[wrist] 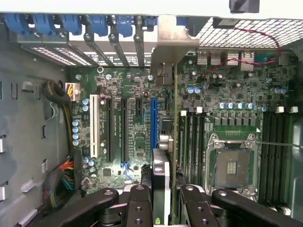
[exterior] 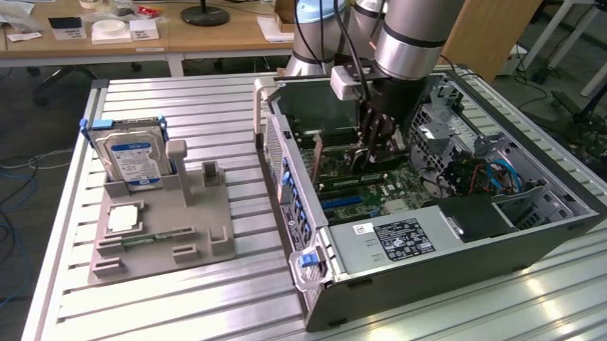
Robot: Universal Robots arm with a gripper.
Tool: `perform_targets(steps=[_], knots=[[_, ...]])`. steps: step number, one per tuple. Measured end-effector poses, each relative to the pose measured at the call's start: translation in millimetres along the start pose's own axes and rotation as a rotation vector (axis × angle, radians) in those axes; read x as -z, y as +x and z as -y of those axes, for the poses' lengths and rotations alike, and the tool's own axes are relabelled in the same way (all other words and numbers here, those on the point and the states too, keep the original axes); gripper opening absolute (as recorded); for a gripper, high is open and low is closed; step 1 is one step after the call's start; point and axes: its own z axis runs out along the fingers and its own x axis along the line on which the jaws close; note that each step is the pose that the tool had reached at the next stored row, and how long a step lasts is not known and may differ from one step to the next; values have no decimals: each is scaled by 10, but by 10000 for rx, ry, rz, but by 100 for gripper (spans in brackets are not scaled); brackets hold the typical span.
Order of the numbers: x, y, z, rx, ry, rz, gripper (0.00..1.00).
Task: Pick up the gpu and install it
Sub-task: 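Insert the gpu into the slot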
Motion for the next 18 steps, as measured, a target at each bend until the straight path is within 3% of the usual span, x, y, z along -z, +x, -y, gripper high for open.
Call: perform_targets(steps=[18], knots=[[-304,45,-94,-11,2,2,27]])
